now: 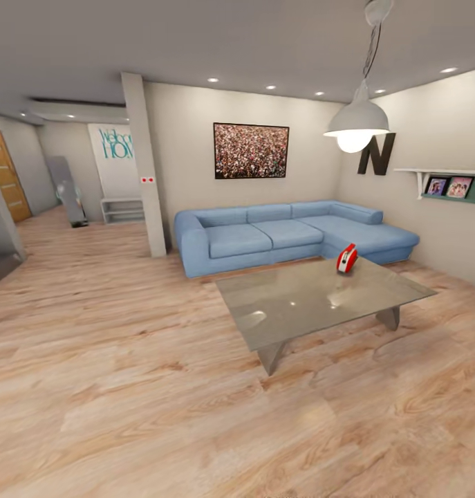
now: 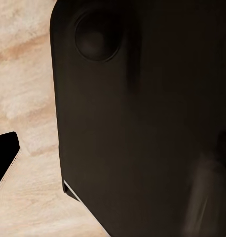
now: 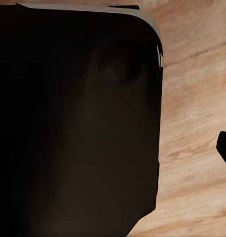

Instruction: Turn on the radio receiver that's on the table in the living room.

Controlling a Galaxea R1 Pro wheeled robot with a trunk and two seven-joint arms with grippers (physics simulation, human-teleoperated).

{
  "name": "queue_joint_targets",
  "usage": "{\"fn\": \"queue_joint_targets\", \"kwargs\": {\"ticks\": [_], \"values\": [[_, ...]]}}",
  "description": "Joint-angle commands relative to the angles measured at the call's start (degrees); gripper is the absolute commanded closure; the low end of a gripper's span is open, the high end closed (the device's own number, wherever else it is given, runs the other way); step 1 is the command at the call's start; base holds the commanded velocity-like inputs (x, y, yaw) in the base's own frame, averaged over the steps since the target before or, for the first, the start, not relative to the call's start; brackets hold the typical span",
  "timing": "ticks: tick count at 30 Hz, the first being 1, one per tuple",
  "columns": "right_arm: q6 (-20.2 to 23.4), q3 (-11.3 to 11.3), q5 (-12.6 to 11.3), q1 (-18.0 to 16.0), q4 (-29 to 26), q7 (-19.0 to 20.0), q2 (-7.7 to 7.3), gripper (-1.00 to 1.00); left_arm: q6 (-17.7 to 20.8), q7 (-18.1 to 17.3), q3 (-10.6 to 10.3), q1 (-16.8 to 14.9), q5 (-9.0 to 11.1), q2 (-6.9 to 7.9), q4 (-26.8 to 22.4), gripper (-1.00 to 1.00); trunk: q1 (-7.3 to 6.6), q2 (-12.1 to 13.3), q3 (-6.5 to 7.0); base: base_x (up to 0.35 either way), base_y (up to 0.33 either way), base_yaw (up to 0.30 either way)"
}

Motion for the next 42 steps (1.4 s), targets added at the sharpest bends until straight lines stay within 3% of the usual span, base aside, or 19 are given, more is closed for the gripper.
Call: {"fn": "queue_joint_targets", "kwargs": {"ticks": [1, 42], "values": [[0.0, 0.0, 0.0, 0.0, 0.0, 0.0, 0.02, -1.00, 0.0, 0.0, 0.0, 0.0, 0.0, 0.00, 0.0, -1.00, 0.00, 0.0, 0.00, 0.000, 0.000, -0.287], [-0.1, 0.0, -0.4, 0.0, 0.0, 0.0, 0.01, -1.00, 0.0, 0.1, 0.1, 0.0, 0.0, -0.09, -0.1, -1.00, 0.00, 0.0, 0.00, 0.000, 0.000, -0.287]]}}
